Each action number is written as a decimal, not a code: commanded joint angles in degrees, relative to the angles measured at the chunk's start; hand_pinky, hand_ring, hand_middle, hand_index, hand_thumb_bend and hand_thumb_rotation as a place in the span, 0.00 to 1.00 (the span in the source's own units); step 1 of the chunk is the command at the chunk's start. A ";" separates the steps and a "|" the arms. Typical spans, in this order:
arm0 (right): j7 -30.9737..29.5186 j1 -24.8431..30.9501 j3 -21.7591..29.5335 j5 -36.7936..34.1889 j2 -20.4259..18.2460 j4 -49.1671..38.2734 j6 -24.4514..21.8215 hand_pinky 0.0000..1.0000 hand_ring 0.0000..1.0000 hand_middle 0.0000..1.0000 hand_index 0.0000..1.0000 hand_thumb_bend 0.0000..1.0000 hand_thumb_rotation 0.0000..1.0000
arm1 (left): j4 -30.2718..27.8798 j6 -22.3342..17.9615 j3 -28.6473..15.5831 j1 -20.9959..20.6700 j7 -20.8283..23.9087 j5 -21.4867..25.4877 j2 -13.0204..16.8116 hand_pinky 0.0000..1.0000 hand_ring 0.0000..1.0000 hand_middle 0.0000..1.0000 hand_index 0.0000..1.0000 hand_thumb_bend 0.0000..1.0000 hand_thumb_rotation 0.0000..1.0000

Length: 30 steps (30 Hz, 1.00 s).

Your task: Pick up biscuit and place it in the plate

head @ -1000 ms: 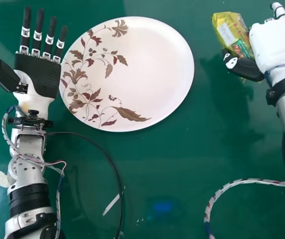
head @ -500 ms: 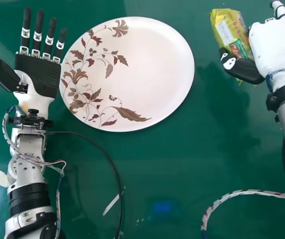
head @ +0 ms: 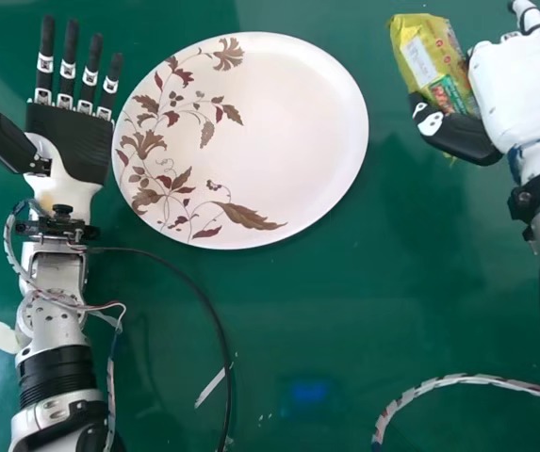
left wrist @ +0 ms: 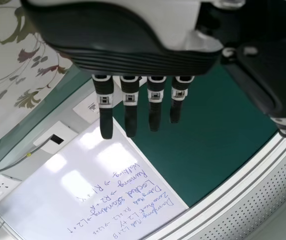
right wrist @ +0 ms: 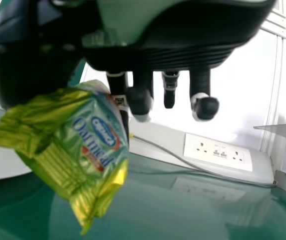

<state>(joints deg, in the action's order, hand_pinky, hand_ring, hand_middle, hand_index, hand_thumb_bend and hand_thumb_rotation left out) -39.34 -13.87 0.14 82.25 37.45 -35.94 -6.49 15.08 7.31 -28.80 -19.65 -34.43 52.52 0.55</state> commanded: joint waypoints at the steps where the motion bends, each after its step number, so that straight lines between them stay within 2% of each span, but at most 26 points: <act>1: -0.40 0.67 0.86 -0.64 -0.53 -1.85 0.56 0.03 0.00 0.00 0.07 0.00 0.00 | 4.71 1.24 -0.65 3.77 0.25 0.62 -1.89 0.73 0.83 0.88 0.94 1.00 0.72; 5: -2.86 0.17 1.11 -0.92 -1.24 -3.01 0.51 0.03 0.00 0.00 0.07 0.00 0.00 | 4.43 1.40 -0.64 3.94 0.22 0.77 -2.06 0.77 0.85 0.90 0.94 1.00 0.71; 8: -3.07 0.21 1.51 -1.25 -1.31 -4.08 1.14 0.03 0.00 0.01 0.07 0.00 0.00 | 4.62 0.77 -0.62 3.97 -0.15 0.48 -2.17 0.73 0.84 0.90 0.94 1.00 0.72; 20: -3.64 -1.89 1.21 -1.35 -2.83 -6.30 3.74 0.03 0.00 0.00 0.07 0.00 0.00 | 5.19 1.98 -0.87 3.74 -0.39 1.23 -2.02 0.73 0.85 0.91 0.96 1.00 0.74; 24: -2.77 -3.23 1.03 -1.88 -3.22 -6.16 4.85 0.04 0.00 0.00 0.07 0.00 0.00 | 5.04 2.78 -1.07 3.60 0.01 1.82 -2.16 0.69 0.83 0.90 0.95 1.00 0.74; 30: -3.93 -5.98 0.09 -2.43 -4.18 -5.72 6.15 0.03 0.00 0.00 0.06 0.00 0.00 | 4.55 2.46 -0.89 3.80 0.41 1.41 -2.35 0.73 0.82 0.90 0.96 1.00 0.77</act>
<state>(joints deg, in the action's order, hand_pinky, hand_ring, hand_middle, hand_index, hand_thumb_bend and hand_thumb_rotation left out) -43.06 -18.68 0.81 80.51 33.96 -41.23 -0.89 15.64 8.97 -29.68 -20.13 -34.43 54.13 0.61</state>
